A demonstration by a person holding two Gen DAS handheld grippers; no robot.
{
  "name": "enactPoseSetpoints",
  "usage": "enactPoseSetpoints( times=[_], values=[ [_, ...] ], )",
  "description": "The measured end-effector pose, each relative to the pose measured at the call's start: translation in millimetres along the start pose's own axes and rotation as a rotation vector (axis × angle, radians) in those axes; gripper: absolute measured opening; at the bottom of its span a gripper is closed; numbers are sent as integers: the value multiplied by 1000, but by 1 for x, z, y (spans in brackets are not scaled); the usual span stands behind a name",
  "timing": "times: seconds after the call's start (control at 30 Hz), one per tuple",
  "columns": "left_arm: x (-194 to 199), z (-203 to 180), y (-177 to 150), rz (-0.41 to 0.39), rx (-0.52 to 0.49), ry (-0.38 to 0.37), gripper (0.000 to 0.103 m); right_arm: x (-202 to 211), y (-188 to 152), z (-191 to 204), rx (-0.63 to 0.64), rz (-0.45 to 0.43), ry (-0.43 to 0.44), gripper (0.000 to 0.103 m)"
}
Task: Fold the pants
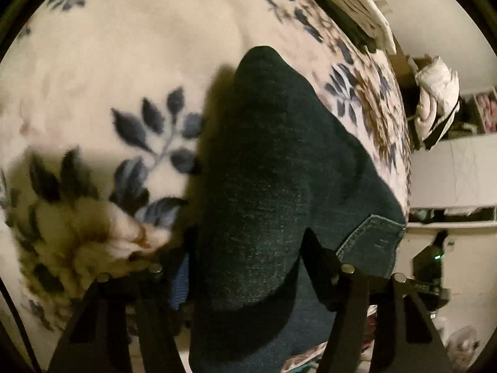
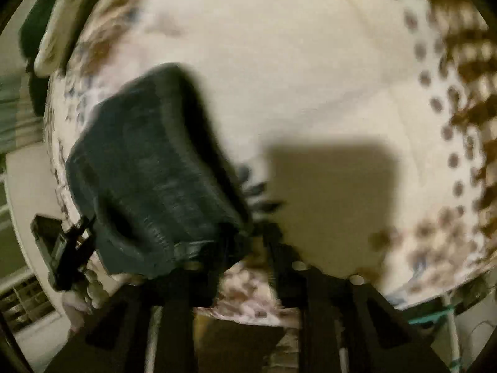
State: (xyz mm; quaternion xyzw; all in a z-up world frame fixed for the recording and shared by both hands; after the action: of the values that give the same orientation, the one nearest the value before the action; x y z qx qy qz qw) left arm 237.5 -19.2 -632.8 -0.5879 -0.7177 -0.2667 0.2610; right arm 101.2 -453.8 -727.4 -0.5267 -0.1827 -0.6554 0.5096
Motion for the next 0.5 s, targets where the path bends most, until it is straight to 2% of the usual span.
enactPoseSetpoints(
  times=[0.03,0.07,0.1,0.13,0.17,0.27,0.3,0.37,0.43,0.47,0.5],
  values=[
    [3,0,2,5,8,-19,65,4,1,-1,-6,-8,62,41],
    [3,-1,3,7,12,-26,73,11,1,0,6,-30,123,46],
    [6,-1,1,5,14,-38,77,16,1,2,22,-59,175,73],
    [7,0,0,0,15,-60,82,17,1,4,37,-83,211,87],
    [6,1,-2,-2,19,-92,83,16,3,7,60,-101,243,94],
    [-4,8,-5,7,55,-147,85,-16,19,21,82,-38,309,94],
    [-8,10,-5,6,64,-160,85,-23,23,29,100,-37,323,99],
    [-14,12,-3,7,72,-183,91,-24,24,47,173,-52,346,103],
    [-15,14,-1,8,76,-205,94,-22,21,69,234,-1,449,101],
    [-15,14,0,11,78,-209,95,-19,17,80,278,-2,468,101],
    [-16,15,1,17,78,-213,95,-21,17,86,318,-12,402,101]
  ],
)
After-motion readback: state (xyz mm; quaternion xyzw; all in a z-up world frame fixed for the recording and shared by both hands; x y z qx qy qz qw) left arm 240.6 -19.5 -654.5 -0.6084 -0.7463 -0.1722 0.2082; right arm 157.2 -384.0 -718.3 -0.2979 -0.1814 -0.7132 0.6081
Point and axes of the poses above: each gripper's, at about its wrist camera, not at the fingertips, and x roughly against the way its jaws point, z to its left, y to its top, the point moved 2 cm from there along -x, roughly the way its jaws point, and after that the axes turned 12 degrees about -y, right-handed, at the moved point
